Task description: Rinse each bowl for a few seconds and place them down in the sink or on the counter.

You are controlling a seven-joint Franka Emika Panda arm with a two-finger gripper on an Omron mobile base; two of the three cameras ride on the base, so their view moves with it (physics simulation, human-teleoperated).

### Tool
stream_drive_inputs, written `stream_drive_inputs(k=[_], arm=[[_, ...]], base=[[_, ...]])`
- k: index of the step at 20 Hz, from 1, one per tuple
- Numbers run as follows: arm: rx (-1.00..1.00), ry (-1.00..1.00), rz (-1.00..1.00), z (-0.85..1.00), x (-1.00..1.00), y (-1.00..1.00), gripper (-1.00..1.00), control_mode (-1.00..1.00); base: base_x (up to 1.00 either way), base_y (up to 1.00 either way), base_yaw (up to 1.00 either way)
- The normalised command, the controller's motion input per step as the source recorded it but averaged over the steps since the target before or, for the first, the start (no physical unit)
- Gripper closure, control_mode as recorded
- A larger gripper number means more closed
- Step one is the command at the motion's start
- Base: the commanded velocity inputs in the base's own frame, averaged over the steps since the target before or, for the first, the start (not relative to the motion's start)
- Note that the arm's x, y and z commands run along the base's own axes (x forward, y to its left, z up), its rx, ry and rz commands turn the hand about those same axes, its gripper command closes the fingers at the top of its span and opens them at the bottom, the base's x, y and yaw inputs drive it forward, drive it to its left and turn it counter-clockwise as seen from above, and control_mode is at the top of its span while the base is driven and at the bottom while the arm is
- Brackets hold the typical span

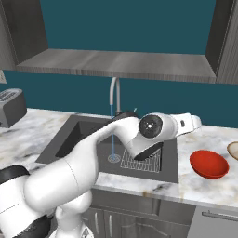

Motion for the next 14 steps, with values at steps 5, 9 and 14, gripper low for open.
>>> stream_drive_inputs(k=[5, 9, 14], arm=[[-0.13, 0.24, -0.17, 0.01, -0.01, -0.01, -1.00, -1.00], [-0.09, 0.22, -0.16, 0.00, -0.08, -0.08, -1.00, -1.00], [-0.07, 0.21, -0.16, -0.02, -0.21, -0.09, -1.00, -1.00]], base=[[0.00, 0.00, 0.00], [0.00, 0.00, 0.00], [0.00, 0.00, 0.00]])
